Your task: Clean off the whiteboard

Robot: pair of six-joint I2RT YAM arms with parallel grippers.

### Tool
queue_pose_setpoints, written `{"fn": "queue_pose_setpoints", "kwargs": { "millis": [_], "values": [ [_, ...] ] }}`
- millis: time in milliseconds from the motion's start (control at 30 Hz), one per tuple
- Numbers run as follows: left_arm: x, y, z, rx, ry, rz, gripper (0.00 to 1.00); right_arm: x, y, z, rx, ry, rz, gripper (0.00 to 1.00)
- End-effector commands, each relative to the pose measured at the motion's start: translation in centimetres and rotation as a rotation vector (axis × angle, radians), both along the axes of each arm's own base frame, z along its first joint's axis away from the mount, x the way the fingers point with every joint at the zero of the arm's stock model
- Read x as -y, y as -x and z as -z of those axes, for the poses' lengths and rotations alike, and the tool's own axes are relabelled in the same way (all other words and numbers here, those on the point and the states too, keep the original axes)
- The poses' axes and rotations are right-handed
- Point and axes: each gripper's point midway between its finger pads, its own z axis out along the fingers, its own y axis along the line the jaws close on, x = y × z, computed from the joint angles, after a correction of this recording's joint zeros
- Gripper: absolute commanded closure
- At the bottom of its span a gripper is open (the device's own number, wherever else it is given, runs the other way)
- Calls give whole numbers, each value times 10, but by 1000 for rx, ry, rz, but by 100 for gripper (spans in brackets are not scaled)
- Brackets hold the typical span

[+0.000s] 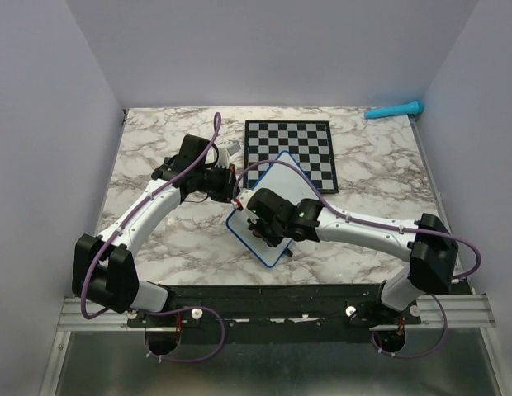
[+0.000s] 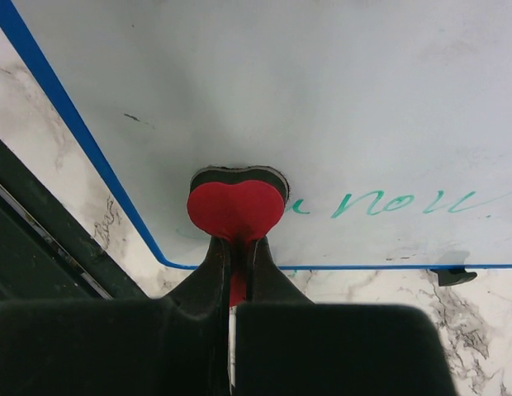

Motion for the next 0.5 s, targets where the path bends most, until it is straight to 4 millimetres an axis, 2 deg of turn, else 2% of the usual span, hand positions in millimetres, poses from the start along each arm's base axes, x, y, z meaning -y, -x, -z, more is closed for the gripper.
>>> {"fn": "queue_pose_setpoints", "kwargs": {
  "millis": [0, 200, 467],
  "values": [
    [5, 6, 0, 0, 13, 25, 100, -16, -11, -4, 47, -27, 9, 99],
    [5, 5, 0, -3, 12, 26, 100, 4, 5, 29, -15, 44, -29, 99],
    [5, 4, 2, -8, 10, 28, 100, 23, 34, 54, -94, 124, -119, 99]
  ]
}}
